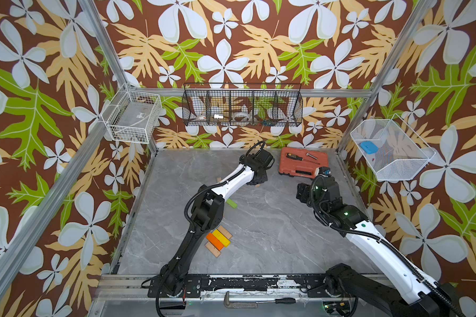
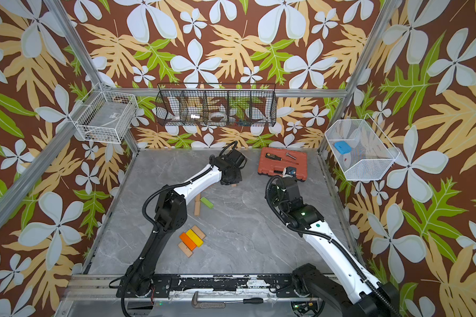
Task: Assemble the letter k with building blocks
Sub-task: Place the building block at the center of the board.
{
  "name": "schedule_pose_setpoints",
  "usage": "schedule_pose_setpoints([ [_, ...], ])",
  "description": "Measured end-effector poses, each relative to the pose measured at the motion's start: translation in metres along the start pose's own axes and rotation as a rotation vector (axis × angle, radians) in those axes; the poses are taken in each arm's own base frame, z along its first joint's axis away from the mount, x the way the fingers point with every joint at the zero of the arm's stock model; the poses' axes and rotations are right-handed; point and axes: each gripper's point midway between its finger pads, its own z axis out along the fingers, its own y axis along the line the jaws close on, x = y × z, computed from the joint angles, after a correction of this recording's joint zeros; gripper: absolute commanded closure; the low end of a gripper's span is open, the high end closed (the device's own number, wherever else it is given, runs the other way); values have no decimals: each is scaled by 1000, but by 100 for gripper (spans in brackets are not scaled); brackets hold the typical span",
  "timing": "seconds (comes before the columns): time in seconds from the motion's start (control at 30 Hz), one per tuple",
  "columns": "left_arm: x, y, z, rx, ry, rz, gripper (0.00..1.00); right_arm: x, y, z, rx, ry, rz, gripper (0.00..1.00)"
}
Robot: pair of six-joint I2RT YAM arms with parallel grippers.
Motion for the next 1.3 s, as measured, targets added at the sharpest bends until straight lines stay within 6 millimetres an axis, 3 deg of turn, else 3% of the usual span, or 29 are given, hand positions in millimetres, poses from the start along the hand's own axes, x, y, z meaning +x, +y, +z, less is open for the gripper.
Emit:
schedule_pose_setpoints([
  [0.13,10,-3,16,2,32,-12,99,3,1,4,2,14,-3,27],
  [0.57,15,-1,50,-20,41,29,91,6,3,6,-10,30,5,27],
  [0.77,15,1,55,-27,35,36,77,6,4,7,-11,29,5,27],
  [0.9,14,0,56,-25,27,51,75,5,4,7,-12,26,6,27],
  [1.07,13,-1,56,-24,22,59,65,5,4,7,-13,26,6,27],
  [1.3,12,-5,50,1,31,58,51,2,5,3,-21,15,10,27],
])
